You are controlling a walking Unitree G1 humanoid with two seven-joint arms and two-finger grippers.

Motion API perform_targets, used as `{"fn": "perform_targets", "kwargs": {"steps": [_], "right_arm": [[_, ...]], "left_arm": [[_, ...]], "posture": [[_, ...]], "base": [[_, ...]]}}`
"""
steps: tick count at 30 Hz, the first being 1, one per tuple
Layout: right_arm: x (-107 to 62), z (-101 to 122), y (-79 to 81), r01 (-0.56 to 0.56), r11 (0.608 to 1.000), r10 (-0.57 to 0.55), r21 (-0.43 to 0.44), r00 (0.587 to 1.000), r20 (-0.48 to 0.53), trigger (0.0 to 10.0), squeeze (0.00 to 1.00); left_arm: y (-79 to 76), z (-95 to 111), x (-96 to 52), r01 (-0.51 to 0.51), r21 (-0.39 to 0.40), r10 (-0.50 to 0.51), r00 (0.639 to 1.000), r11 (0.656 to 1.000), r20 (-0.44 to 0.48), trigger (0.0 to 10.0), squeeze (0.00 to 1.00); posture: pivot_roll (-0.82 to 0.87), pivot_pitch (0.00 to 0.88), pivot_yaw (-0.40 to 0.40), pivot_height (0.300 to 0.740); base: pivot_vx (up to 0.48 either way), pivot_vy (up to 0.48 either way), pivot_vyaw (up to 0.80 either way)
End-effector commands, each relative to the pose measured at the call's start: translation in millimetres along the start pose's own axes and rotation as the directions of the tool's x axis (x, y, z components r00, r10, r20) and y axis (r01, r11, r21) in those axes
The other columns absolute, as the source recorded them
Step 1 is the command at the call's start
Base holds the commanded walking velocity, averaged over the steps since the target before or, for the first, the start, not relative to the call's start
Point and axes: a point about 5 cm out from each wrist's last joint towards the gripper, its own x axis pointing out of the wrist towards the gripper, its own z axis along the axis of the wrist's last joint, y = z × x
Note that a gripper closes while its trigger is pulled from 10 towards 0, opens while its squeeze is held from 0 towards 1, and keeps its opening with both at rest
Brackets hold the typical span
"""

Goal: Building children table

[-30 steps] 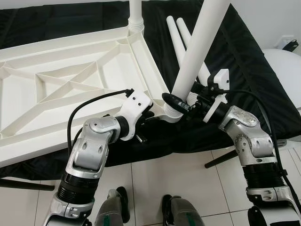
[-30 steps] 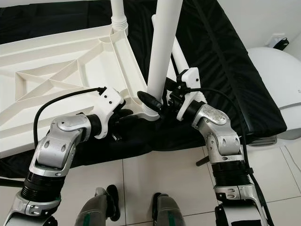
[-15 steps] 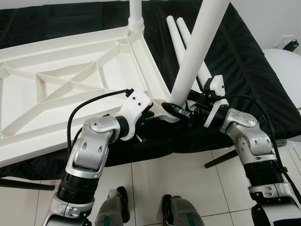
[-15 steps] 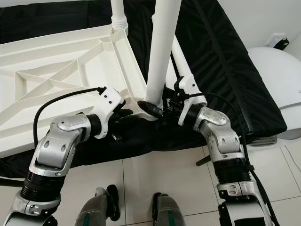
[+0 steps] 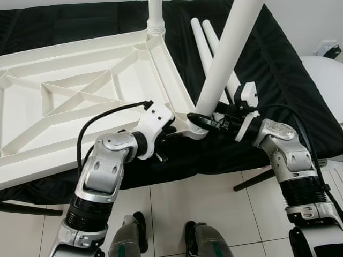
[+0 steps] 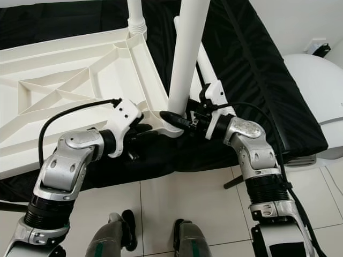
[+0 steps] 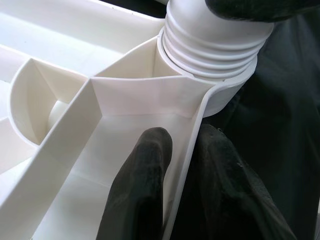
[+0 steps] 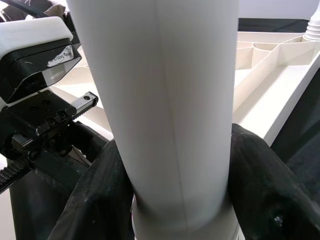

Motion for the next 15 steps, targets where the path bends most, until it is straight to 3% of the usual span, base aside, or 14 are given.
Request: {"fn": "perform_targets", "kwargs": {"steps": [1, 7, 15], "right_arm": [[3.5, -3, 12.7, -0.042, 0.997, 0.039, 0.062, 0.998, 0.046, 0.0, 0.00], [10.2, -7, 30.9, 0.078, 0.994, -0.084, 0.081, 0.993, 0.082, 0.0, 0.00], [11.7, -8, 35.6, 0.240, 0.967, -0.248, 0.087, 0.964, 0.095, 0.0, 0.00]], "left_arm": [[7.9, -4, -3.6, -0.144, -0.025, 0.144, 0.990, 0.989, 0.001, 10.0, 0.00], [5.8, -5, -2.7, -0.142, -0.030, 0.142, 0.990, 0.989, 0.001, 10.0, 0.00], [2.0, -5, -0.1, -0.130, -0.033, 0.130, 0.991, 0.991, 0.002, 10.0, 0.00]], "posture": [[-0.02, 0.218, -0.047, 0.740], [-0.02, 0.213, -0.048, 0.740], [-0.03, 0.209, -0.048, 0.740]], "base": [[0.000, 0.000, 0.00], [0.000, 0.000, 0.00], [0.000, 0.000, 0.00]]}}
